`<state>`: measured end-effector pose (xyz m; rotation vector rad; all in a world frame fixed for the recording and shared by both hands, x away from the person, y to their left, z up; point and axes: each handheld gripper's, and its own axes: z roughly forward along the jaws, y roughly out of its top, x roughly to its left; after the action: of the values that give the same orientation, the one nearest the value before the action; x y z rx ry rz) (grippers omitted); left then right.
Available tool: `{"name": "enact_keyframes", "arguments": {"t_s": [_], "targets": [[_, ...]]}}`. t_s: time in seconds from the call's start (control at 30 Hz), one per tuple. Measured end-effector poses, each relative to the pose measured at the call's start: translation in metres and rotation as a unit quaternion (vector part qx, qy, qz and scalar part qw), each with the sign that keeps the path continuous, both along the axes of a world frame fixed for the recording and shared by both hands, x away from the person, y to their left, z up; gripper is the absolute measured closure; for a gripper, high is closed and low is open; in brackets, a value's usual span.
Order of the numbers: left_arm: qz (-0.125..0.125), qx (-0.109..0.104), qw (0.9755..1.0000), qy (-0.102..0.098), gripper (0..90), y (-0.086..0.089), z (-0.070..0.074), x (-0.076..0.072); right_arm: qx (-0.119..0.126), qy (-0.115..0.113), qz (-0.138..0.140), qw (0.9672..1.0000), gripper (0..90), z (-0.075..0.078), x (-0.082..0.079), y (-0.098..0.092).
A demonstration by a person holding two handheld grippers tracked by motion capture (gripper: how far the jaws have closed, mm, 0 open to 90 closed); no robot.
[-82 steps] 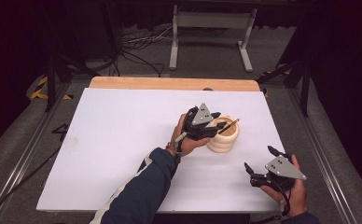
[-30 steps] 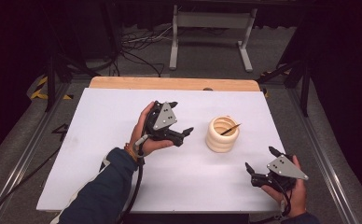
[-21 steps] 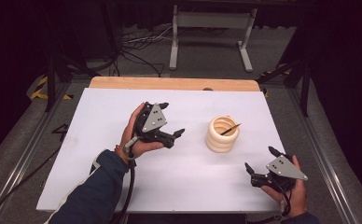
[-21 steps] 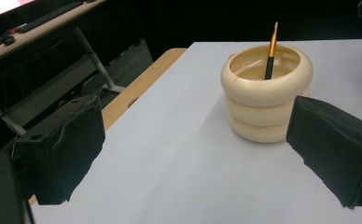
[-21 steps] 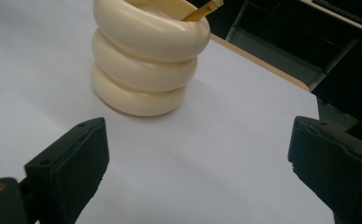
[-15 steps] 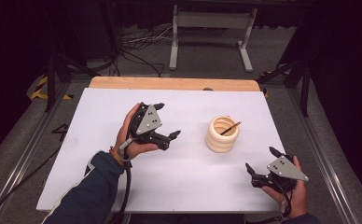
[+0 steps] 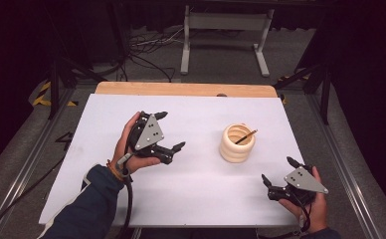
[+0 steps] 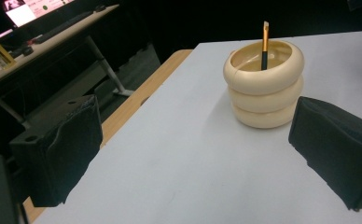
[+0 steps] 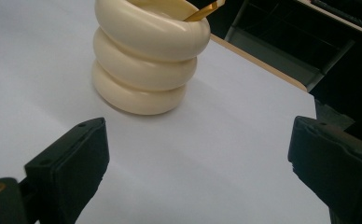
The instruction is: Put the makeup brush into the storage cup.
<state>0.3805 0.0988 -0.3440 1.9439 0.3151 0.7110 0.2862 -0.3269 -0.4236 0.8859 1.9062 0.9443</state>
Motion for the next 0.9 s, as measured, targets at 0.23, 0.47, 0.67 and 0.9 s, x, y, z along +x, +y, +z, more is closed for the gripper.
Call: {"name": "enact_keyframes", "arguments": {"t_s": [0.23, 0.47, 0.67, 0.9], "targets": [[0.013, 0.005, 0.9999, -0.002, 3.6, 0.015, -0.004, -0.005, -0.001, 0.0, 0.0, 1.0, 5.7, 0.0, 0.0, 0.0], [0.018, 0.006, 0.9998, 0.0, 3.3, 0.028, -0.006, -0.009, -0.005, 0.0, 0.001, 1.0, 5.7, 0.0, 0.0, 0.002], [0.025, 0.009, 0.9996, -0.003, 3.2, 0.039, -0.009, -0.015, -0.006, 0.0, 0.003, 1.0, 5.7, 0.0, 0.0, 0.003], [0.034, 0.007, 0.9994, -0.002, 3.3, 0.054, -0.013, -0.02, -0.007, 0.0, 0.004, 1.0, 5.7, 0.0, 0.0, 0.004]]}}
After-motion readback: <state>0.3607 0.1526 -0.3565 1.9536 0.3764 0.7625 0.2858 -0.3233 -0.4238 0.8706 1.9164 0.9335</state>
